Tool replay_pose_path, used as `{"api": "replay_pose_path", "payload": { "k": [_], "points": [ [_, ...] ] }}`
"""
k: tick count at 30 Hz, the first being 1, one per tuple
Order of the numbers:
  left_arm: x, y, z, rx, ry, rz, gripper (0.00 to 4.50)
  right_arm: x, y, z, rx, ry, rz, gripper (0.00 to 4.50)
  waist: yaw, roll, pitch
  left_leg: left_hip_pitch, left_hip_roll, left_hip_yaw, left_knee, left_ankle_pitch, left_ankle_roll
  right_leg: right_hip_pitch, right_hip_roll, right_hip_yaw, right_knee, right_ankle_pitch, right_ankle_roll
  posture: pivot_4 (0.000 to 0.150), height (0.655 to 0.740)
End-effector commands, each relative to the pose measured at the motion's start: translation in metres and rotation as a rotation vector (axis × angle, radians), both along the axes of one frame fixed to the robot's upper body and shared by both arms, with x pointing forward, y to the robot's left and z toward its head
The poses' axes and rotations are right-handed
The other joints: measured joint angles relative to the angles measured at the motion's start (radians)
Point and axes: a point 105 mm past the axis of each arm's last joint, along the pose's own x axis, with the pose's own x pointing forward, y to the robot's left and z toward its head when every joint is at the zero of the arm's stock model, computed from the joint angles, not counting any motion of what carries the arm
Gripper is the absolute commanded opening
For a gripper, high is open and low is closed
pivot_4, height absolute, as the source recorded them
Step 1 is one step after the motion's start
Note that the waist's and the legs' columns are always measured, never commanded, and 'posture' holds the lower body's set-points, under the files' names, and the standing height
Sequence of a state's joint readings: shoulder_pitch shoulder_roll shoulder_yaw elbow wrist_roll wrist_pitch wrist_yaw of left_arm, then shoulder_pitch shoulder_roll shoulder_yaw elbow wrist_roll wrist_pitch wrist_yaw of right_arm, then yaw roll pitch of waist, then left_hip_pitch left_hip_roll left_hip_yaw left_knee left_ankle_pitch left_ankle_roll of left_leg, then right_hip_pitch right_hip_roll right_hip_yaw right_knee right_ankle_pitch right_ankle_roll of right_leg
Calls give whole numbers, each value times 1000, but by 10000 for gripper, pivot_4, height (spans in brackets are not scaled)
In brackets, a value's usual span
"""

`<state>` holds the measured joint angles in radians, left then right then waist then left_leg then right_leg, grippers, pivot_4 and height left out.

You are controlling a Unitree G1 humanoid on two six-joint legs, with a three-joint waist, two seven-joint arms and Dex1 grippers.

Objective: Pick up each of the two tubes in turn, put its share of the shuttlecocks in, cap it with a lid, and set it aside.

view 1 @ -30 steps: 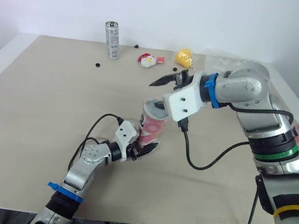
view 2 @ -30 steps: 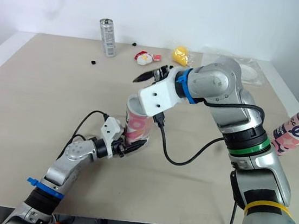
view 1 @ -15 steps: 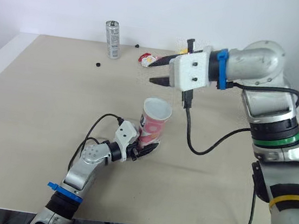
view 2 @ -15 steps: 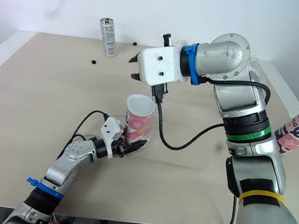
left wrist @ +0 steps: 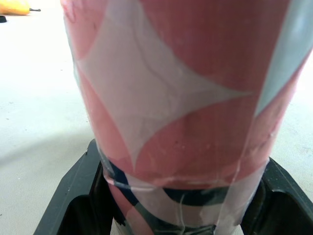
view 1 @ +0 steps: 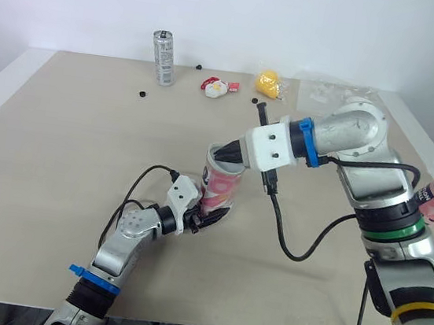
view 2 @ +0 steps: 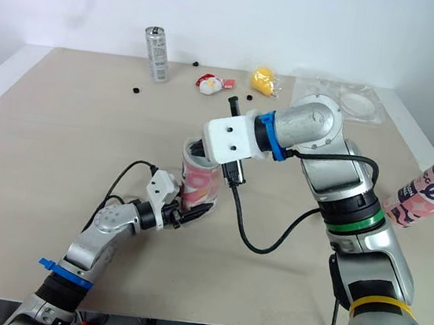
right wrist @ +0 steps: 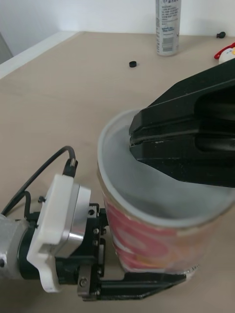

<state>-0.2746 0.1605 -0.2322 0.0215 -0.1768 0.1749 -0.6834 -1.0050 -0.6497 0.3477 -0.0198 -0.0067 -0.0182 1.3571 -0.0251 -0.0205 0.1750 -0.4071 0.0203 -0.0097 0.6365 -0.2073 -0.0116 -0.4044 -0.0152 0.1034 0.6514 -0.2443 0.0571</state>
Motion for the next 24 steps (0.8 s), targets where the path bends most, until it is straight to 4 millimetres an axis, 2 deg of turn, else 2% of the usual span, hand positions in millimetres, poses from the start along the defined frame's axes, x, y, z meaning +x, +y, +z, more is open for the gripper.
{"api": "replay_pose_path", "payload": {
  "k": [1, 7, 11, 15, 21, 22, 23, 24],
  "points": [
    [-4, -3, -23, 40, 91, -6, 26515, -11, 1, -33, -138, 67, 53, 535, 0, 0, -1, 0, 0, 0, 0, 0, 0, 0, 0, 0, 0, 0, 0, 1500, 7400],
    [-4, -3, -22, 40, 89, -7, 26515, -14, -1, -50, -198, 81, 71, 535, 0, 0, -7, 0, 0, -1, 0, 0, 0, 1, 0, -1, 0, 0, 0, 1500, 7400],
    [-4, -3, -22, 38, 88, -7, 26515, -14, 4, -49, -172, 96, 80, 535, 0, 0, -11, 0, 0, -1, 0, 0, 0, 1, 0, -1, 0, -2, -1, 1500, 7400],
    [-5, -2, -21, 36, 88, -5, 26515, -11, 4, -28, -55, 147, 44, 535, 0, 0, -13, 1, 0, -1, 0, 0, 0, 1, 0, -1, 0, -2, -3, 1500, 7400],
    [-8, 3, -18, 35, 99, -19, 26515, -6, -1, 27, 323, 338, -32, 535, 0, 0, -12, 0, 1, -1, -1, 0, 0, 0, 0, -1, 0, -1, -3, 1500, 7400],
    [-8, 4, -18, 33, 106, -21, 34644, -6, -3, 34, 384, 379, -41, 0, 0, -1, -12, -1, 1, -2, -1, 0, 0, 0, 0, -2, 0, 0, -3, 1500, 7400],
    [-9, 5, -18, 34, 114, -28, 37397, -6, -6, 41, 440, 411, -51, 0, 0, -1, -12, -1, 1, -3, -1, 0, 0, 0, 0, -2, 0, 2, -5, 1500, 7400],
    [-11, 6, -18, 44, 118, -42, 42014, -5, -12, 46, 483, 449, -67, 3152, 0, -1, -12, -2, 0, -4, -2, 0, 0, -1, 0, -3, 0, 2, -6, 1500, 7400]
  ]
}}
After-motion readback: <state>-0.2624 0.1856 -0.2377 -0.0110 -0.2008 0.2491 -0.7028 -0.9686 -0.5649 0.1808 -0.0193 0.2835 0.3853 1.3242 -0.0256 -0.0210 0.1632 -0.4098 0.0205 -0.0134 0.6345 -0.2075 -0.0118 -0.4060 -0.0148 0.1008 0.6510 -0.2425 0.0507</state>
